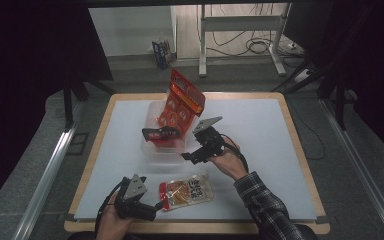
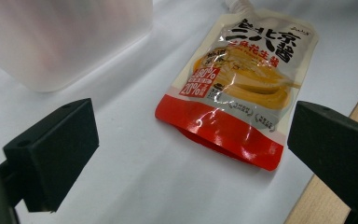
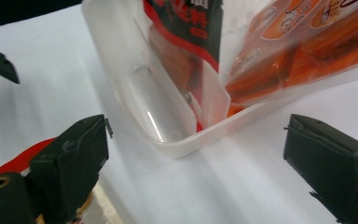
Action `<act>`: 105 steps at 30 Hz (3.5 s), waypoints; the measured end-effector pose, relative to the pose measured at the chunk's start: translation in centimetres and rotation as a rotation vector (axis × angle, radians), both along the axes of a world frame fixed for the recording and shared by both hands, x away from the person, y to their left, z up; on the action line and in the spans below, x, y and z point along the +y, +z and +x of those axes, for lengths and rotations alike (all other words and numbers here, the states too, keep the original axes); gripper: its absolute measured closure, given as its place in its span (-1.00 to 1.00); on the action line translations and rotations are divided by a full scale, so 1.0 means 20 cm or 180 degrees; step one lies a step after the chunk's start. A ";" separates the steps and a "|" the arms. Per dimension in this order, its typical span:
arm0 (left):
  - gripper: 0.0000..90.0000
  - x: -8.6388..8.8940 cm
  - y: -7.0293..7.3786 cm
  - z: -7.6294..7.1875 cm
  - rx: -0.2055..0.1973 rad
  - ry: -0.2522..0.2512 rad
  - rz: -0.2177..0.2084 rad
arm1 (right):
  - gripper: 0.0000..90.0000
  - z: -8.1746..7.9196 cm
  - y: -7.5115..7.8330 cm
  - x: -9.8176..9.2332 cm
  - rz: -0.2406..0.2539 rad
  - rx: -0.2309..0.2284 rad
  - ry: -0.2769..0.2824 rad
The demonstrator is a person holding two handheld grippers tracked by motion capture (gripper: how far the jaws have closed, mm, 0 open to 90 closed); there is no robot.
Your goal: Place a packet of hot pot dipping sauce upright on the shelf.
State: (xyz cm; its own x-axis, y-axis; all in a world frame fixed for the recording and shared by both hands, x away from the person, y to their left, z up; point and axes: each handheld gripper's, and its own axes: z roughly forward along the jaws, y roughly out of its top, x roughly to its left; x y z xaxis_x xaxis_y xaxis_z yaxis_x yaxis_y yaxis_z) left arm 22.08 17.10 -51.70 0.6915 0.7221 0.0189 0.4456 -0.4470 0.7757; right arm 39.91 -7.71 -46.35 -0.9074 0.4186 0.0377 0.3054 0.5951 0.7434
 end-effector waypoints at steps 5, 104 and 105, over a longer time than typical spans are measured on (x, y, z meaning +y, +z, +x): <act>-0.97 0.00 0.00 0.00 0.0022 -0.0012 -0.0010 | -0.95 -0.04 0.00 -0.04 0.0068 -0.0014 -0.0033; 1.00 -0.04 -0.12 0.15 0.0637 -0.0296 0.0001 | -0.55 -0.43 -0.28 -0.20 0.0224 0.1171 -0.0135; 1.00 -0.04 -0.12 0.15 0.0639 -0.0293 0.0005 | -0.50 -0.42 -0.28 -0.20 0.0266 0.1182 -0.0135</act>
